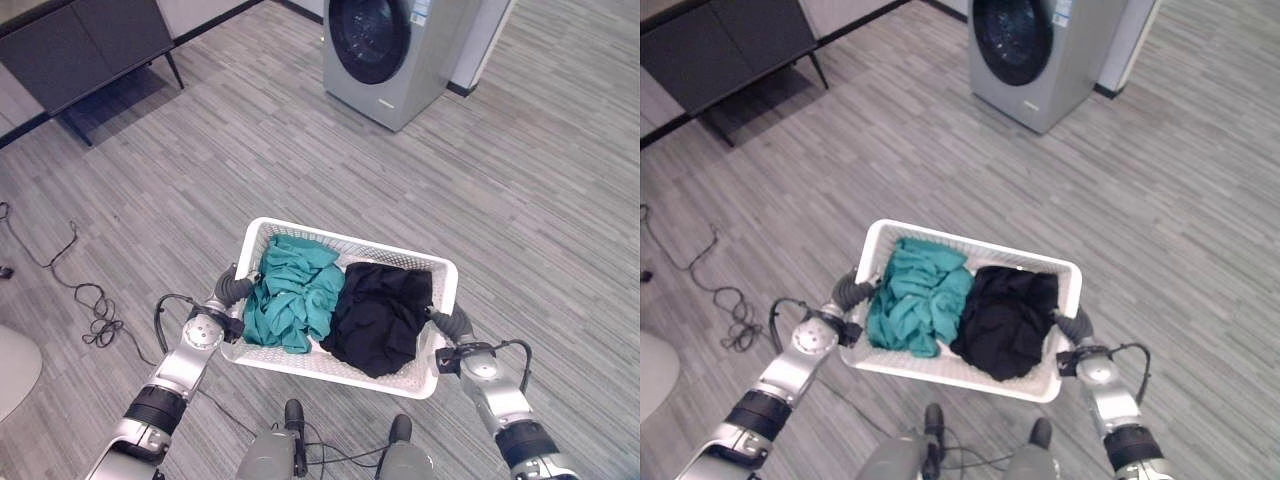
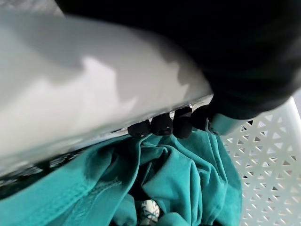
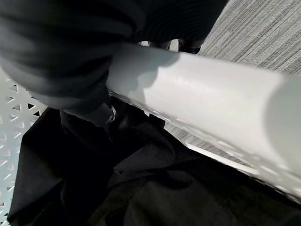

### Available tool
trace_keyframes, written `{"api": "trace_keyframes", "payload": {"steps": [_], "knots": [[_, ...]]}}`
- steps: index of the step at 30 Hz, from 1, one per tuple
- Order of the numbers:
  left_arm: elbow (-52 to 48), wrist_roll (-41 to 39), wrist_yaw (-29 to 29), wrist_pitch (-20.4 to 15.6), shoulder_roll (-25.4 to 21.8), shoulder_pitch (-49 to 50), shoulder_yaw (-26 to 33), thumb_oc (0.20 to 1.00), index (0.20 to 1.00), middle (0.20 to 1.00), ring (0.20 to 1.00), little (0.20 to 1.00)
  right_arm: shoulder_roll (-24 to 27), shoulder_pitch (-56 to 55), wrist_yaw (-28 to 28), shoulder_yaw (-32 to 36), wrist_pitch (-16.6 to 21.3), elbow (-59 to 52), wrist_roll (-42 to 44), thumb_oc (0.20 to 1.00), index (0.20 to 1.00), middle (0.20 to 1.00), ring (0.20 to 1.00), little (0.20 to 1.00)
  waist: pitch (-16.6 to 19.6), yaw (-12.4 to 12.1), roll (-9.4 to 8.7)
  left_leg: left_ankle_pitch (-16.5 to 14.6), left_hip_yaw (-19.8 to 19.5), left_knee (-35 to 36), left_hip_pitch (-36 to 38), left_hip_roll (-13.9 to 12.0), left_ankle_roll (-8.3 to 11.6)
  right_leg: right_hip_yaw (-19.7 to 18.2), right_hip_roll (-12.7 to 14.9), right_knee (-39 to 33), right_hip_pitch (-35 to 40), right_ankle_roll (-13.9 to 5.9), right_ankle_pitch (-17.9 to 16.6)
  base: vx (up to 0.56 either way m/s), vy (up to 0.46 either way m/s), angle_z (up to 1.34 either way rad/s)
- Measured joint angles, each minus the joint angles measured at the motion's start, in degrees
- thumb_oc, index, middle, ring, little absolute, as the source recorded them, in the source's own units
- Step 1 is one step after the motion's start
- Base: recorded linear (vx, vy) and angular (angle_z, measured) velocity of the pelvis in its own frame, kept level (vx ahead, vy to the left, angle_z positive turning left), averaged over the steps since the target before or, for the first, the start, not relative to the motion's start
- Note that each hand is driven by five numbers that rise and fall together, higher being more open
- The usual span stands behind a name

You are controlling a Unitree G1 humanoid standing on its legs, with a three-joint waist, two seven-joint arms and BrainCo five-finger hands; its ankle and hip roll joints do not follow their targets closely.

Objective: Grab the laundry basket,head to the washer,open it,put in the laundry and shut it.

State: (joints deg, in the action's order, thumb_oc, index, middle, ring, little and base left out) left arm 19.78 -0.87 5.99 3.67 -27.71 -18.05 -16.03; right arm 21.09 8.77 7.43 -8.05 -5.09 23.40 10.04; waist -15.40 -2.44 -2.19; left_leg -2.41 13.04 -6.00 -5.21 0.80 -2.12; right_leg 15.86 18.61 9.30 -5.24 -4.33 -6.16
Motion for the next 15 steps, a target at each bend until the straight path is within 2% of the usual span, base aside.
{"api": "trace_keyframes", "payload": {"steps": [1,2,3,4,6,7,8,9,10,11,12,13,14,15], "knots": [[0.3,0.2,0.1,0.0,0.5,0.5,0.4,0.200,0.200,0.200,0.200,0.200,0.1,-0.1,0.0,0.0,0.0,-0.4,-0.2,0.200,0.200,0.200,0.200,0.200,0.1,-0.3,0.29,0.5,-1.2,0.7,0.6,-0.3,-0.16,-2.3,0.3,5.7,-3.3,-1.39,1.4,0.09,0.112,-0.03],[1.0,0.9,-0.1,0.2,1.2,1.0,0.2,0.200,0.200,0.200,0.200,0.200,-0.1,-1.3,0.1,0.0,0.0,-0.5,-0.3,0.200,0.200,0.200,0.200,0.200,0.5,1.1,0.16,0.8,-1.6,2.1,2.1,-0.8,-0.56,-6.7,-2.0,14.3,-7.2,-3.36,5.8,0.14,0.154,-0.01],[0.9,1.0,-0.1,0.2,1.0,1.5,0.0,0.200,0.200,0.200,0.200,0.200,-0.2,-1.7,0.0,-0.2,-0.2,-0.3,-0.3,0.200,0.200,0.200,0.200,0.200,0.8,0.9,-0.35,1.3,-1.4,3.6,3.2,-0.9,-0.23,-7.3,-3.6,14.3,-8.0,-3.22,8.3,0.20,0.137,0.14],[1.0,1.3,-0.2,0.3,0.8,1.8,-0.1,0.200,0.200,0.200,0.200,0.200,-0.3,-2.0,0.0,-0.6,-0.3,-0.3,-0.3,0.200,0.200,0.200,0.200,0.200,1.3,1.4,-1.29,1.3,-1.4,4.7,4.0,-0.6,-0.44,-7.1,-6.4,13.0,-9.2,-2.29,9.2,0.15,0.087,-0.09],[1.2,1.3,0.0,0.3,1.4,1.8,-0.1,0.200,0.200,0.200,0.200,0.200,-0.2,-2.0,0.1,-0.4,-0.3,-0.3,-0.3,0.200,0.200,0.200,0.200,0.200,1.4,1.8,-1.40,0.2,-3.4,6.4,5.3,-0.2,-2.00,-8.2,-10.3,11.1,-11.3,-2.34,9.9,0.13,0.039,0.07],[1.4,1.4,-0.1,0.3,1.7,1.7,-0.4,0.200,0.200,0.200,0.200,0.200,0.0,-2.4,0.1,-0.2,-0.3,-0.3,-0.3,0.200,0.200,0.200,0.200,0.200,1.2,3.5,-1.09,0.9,-4.9,6.6,5.6,-0.1,-2.40,-8.2,-13.2,7.2,-12.2,-1.37,9.0,0.21,0.023,0.29],[1.7,1.5,-0.1,0.3,2.1,1.5,-0.5,0.200,0.200,0.200,0.200,0.200,0.0,-2.8,0.1,0.0,-0.3,-0.3,-0.3,0.200,0.200,0.200,0.200,0.200,1.2,3.7,-1.07,0.8,-5.5,6.9,6.0,0.0,-2.40,-9.4,-14.4,5.7,-12.7,-1.55,8.5,0.23,0.005,0.64],[2.2,2.0,-0.1,0.4,3.3,1.4,-0.6,0.200,0.200,0.200,0.200,0.200,0.2,-4.1,0.1,0.2,-0.2,-0.4,-0.2,0.200,0.200,0.200,0.200,0.200,1.2,4.9,-1.04,0.5,-7.1,7.5,7.2,0.2,-2.03,-11.0,-15.8,0.6,-12.6,-0.70,5.3,0.21,-0.017,0.53],[2.3,2.0,-0.1,0.4,3.7,1.5,-0.8,0.200,0.200,0.200,0.200,0.200,0.2,-4.7,0.1,0.5,-0.2,-0.4,-0.2,0.200,0.200,0.200,0.200,0.200,1.2,5.3,-1.03,0.1,-8.1,7.8,7.7,0.2,-1.76,-12.3,-16.4,-1.5,-12.7,-0.72,3.7,0.28,-0.065,0.76],[2.7,2.1,-0.2,0.4,3.9,1.5,-1.6,0.200,0.200,0.200,0.200,0.200,0.2,-6.0,0.1,0.9,0.0,-0.4,-0.1,0.200,0.200,0.200,0.200,0.200,1.4,5.7,-1.47,-0.4,-9.6,7.7,8.7,0.9,-0.99,-14.7,-16.4,-6.4,-11.6,-1.07,0.7,0.22,-0.058,0.66],[3.0,2.2,-0.2,0.4,3.9,1.4,-2.5,0.200,0.200,0.200,0.200,0.200,0.1,-6.8,0.1,1.2,0.2,-0.4,-0.1,0.200,0.200,0.200,0.200,0.200,1.7,6.3,-1.80,-1.4,-11.0,7.7,9.2,1.2,0.23,-16.7,-16.2,-9.0,-10.7,-1.84,0.3,0.23,-0.063,0.80],[3.5,2.4,-0.2,0.4,4.2,1.4,-3.0,0.200,0.200,0.200,0.200,0.200,0.0,-7.6,0.1,1.6,0.2,-0.3,-0.1,0.200,0.200,0.200,0.200,0.200,1.8,6.6,-1.91,-2.0,-12.4,7.2,9.7,1.6,1.05,-16.7,-15.9,-10.1,-9.3,-1.60,-2.6,0.16,-0.032,0.71],[3.6,2.7,-0.2,0.6,5.1,1.6,-3.2,0.200,0.200,0.200,0.200,0.200,0.4,-8.3,0.0,1.7,0.2,-0.2,0.0,0.200,0.200,0.200,0.200,0.200,2.1,6.4,-1.13,-3.0,-12.9,5.7,9.3,1.2,2.02,-16.5,-16.8,-10.3,-8.5,0.54,-6.0,0.22,-0.049,0.43],[3.6,3.1,-0.1,0.6,5.4,1.8,-2.9,0.200,0.200,0.200,0.200,0.200,0.5,-8.0,0.1,1.8,0.2,-0.2,0.0,0.200,0.200,0.200,0.200,0.200,2.3,6.1,-0.14,-3.7,-12.8,5.5,9.3,0.2,2.25,-16.2,-17.9,-9.7,-8.8,1.60,-5.3,0.15,-0.028,0.17]]}}
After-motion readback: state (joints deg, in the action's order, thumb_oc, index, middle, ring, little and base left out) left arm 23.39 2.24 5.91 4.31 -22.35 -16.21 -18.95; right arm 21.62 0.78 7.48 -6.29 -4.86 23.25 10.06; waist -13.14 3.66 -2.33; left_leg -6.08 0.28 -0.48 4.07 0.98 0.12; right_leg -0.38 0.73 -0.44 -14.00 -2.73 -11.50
